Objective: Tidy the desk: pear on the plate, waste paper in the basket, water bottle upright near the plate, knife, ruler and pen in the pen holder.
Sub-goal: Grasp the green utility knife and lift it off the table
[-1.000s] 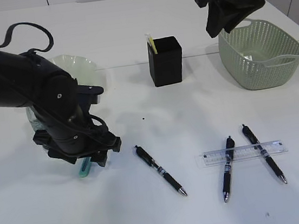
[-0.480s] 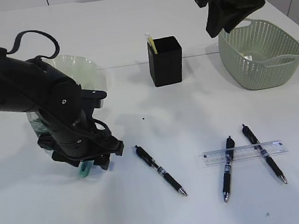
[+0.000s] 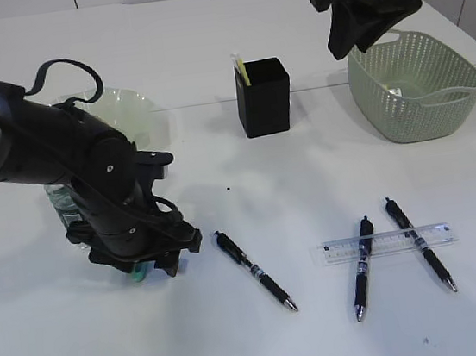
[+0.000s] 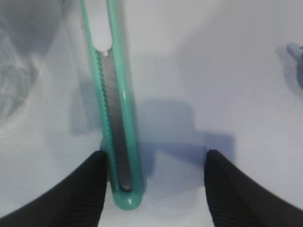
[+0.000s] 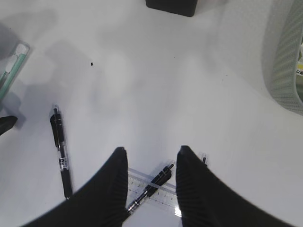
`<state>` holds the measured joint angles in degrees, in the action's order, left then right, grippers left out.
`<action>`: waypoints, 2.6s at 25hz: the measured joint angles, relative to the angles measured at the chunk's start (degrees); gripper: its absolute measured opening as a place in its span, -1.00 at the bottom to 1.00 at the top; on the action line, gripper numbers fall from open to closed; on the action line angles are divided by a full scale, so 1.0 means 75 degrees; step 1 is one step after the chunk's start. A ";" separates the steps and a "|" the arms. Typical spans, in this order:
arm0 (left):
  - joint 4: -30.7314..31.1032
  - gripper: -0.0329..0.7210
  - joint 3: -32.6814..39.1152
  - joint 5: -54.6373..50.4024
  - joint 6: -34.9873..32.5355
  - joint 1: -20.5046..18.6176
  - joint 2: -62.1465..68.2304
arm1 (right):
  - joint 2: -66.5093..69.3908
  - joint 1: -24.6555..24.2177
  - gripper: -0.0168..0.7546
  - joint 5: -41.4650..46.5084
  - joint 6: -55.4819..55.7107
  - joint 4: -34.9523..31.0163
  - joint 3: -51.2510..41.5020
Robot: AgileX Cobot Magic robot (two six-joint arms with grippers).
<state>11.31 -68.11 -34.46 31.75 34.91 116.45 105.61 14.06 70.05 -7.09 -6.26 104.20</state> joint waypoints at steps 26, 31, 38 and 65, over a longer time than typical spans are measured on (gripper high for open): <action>-0.0031 -0.55 -0.0053 -0.0124 0.0000 0.0000 0.0037 | 0.0000 0.0000 -0.28 0.0000 0.0000 0.0000 0.0000; -0.0016 -0.61 -0.0053 -0.0139 0.0000 0.0000 0.0037 | 0.0000 0.0000 -0.28 0.0000 0.0000 0.0000 0.0000; 0.0073 -0.66 -0.0053 -0.0139 0.0000 0.0000 0.0037 | 0.0000 0.0000 -0.28 0.0000 0.0000 0.0000 0.0000; 0.0214 -0.66 -0.0039 -0.0285 0.0000 0.0000 -0.0743 | 0.0000 0.0000 -0.28 0.0000 0.0000 0.0000 0.0000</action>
<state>12.92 -68.41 -36.60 31.75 34.91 110.87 105.61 14.06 70.05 -7.09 -6.26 104.20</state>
